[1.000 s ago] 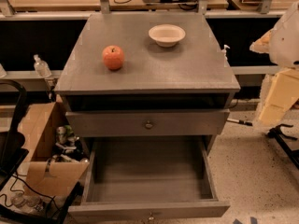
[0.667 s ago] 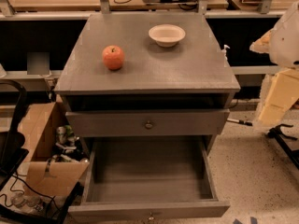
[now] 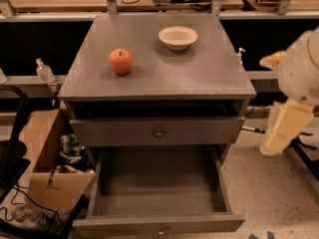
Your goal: Close middle drawer
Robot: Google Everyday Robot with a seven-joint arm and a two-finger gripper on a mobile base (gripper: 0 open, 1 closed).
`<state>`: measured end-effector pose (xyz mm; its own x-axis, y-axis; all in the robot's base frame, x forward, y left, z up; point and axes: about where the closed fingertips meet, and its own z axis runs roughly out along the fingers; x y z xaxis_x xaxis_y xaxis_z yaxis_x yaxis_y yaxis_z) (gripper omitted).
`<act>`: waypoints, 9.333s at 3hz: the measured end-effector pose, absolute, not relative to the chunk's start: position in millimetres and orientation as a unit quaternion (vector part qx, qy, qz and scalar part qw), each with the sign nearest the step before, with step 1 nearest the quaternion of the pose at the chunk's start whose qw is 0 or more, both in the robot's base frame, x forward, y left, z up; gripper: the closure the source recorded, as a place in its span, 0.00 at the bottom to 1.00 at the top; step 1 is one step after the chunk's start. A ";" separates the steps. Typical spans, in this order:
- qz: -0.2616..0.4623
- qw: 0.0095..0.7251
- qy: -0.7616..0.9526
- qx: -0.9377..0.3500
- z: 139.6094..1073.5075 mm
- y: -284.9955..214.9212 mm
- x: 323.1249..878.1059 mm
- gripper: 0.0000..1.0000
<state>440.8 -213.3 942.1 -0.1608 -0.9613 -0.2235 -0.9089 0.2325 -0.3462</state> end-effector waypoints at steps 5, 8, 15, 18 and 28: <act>-0.114 0.271 0.734 -0.613 789.7 -251.2 429.9 0.00; -0.009 0.341 0.783 -0.520 608.5 -257.9 372.8 0.00; 0.157 0.347 0.811 -0.443 402.0 -235.8 296.8 0.89; 0.217 0.371 0.755 -0.496 345.7 -181.5 375.5 1.00; 0.187 0.407 0.698 -0.558 382.2 -132.5 520.5 1.00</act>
Offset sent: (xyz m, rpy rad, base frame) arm 0.0379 -0.0504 -0.1439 0.0339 -0.4891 0.0039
